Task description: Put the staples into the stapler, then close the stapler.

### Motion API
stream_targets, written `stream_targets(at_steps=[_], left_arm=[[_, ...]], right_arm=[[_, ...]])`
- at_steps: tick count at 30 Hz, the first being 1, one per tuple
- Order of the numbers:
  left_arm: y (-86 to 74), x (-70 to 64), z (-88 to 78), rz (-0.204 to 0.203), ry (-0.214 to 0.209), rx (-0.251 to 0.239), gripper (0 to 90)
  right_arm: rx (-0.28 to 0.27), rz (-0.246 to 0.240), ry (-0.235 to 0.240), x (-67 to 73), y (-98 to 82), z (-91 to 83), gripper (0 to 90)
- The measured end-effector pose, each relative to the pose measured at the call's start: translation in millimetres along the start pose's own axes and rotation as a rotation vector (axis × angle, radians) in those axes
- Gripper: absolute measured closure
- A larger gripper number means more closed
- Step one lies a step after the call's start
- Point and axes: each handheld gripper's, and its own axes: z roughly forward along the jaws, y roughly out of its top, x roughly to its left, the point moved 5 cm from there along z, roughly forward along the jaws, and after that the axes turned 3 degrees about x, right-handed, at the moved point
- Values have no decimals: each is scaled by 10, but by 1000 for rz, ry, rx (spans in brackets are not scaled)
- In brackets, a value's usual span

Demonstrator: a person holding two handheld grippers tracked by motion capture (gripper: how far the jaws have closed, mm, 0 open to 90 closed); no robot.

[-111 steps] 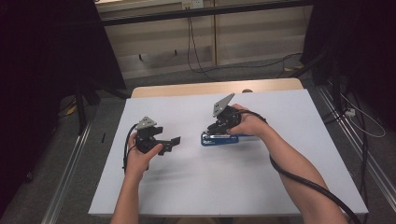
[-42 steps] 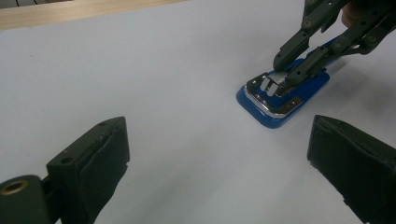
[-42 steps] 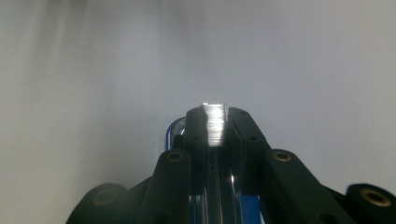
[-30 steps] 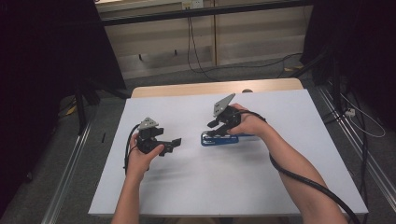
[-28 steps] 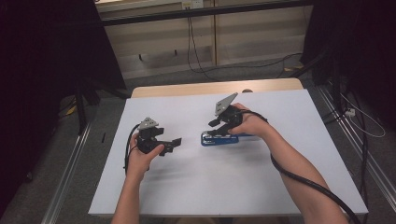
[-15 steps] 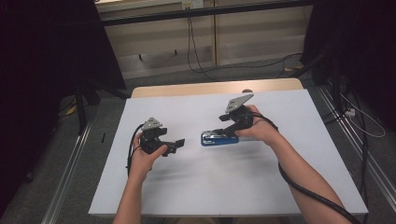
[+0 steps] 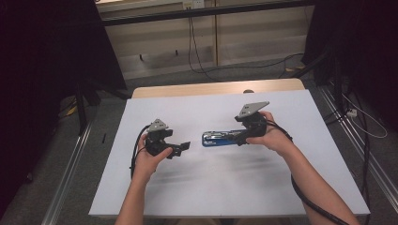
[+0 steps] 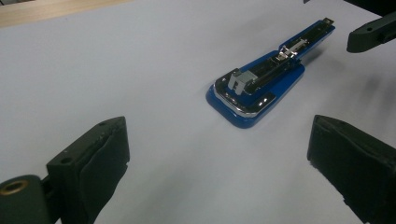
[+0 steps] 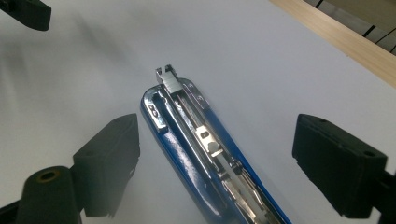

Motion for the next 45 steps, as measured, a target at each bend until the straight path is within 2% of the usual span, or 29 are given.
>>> stream_targets(at_steps=[2,8,9,14,18,20,23,28,32,36,40,41,43,45], left_arm=[[2,-9,0,-6,-2,-4,58],[-11,-17,-4,-3,-7,-3,58],[-14,-6,-4,8,-2,0,58],[-23,-14,9,0,-4,0,59],[-10,-51,28,3,-13,-3,59],[-2,-61,38,16,-10,-2,59],[-9,-85,71,19,-21,8,59],[-12,-101,99,24,-22,14,59],[6,-102,128,16,-23,-2,73],[20,-107,160,31,-1,-10,131],[9,-107,191,12,27,2,213],[6,-109,199,23,30,8,258],[7,-124,219,25,22,10,341],[0,-158,244,15,1,15,417]], right_arm=[[7,5,-25,5,-28,-30,114],[-7,20,-46,32,-93,-120,104],[-5,24,-49,31,-110,-135,104],[-1,39,-61,28,-200,-206,102],[-13,73,-72,5,-286,-250,84],[-25,94,-71,6,-323,-272,47],[-32,97,-82,10,-360,-323,41],[-33,119,-105,-46,-422,-417,42],[-50,137,-139,-110,-464,-491,52],[-59,163,-172,-150,-518,-543,68],[-34,179,-202,-170,-603,-568,149],[-26,184,-207,-177,-628,-570,174],[-10,189,-214,-181,-672,-577,243],[4,192,-230,-184,-711,-588,272]])
